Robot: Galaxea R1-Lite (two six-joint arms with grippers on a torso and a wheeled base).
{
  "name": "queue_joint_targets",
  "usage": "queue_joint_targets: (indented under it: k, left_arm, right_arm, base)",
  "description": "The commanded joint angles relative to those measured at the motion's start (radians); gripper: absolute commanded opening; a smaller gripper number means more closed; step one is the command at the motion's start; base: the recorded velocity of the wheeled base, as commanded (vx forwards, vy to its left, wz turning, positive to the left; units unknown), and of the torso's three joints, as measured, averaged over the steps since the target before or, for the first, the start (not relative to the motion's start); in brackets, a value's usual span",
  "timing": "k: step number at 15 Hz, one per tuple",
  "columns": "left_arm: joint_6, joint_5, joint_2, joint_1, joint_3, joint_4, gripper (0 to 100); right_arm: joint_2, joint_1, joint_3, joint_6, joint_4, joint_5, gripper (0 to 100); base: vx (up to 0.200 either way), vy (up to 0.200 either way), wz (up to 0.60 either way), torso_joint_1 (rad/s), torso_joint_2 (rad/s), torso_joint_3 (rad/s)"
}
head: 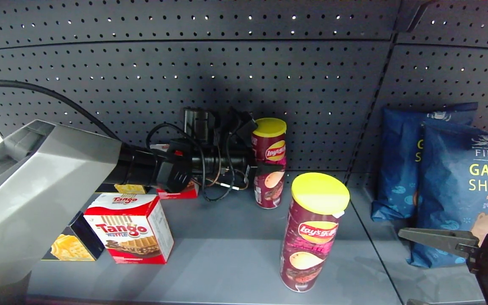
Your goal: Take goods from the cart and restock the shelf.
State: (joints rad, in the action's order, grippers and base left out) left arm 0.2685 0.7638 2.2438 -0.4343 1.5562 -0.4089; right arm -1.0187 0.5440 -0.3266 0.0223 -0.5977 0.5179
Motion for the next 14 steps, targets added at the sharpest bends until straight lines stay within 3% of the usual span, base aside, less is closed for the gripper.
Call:
queue_joint_targets:
  k: [1,14]
  left_arm:
    - [0.0,0.0,0.008,-0.003,0.001,-0.001,0]
    - [-0.002,-0.001,0.019,-0.014,-0.004,-0.001,0]
  right_arm:
    - [-0.003,0.001,0.001,0.001,-0.001,0.001,100]
    - [0.002,0.001,0.015,0.001,-0.001,0.001,100]
  base:
    - [0.0,0.0,0.0,0.0,0.0,0.0]
    - [0.0,0.0,0.0,0.0,0.0,0.0]
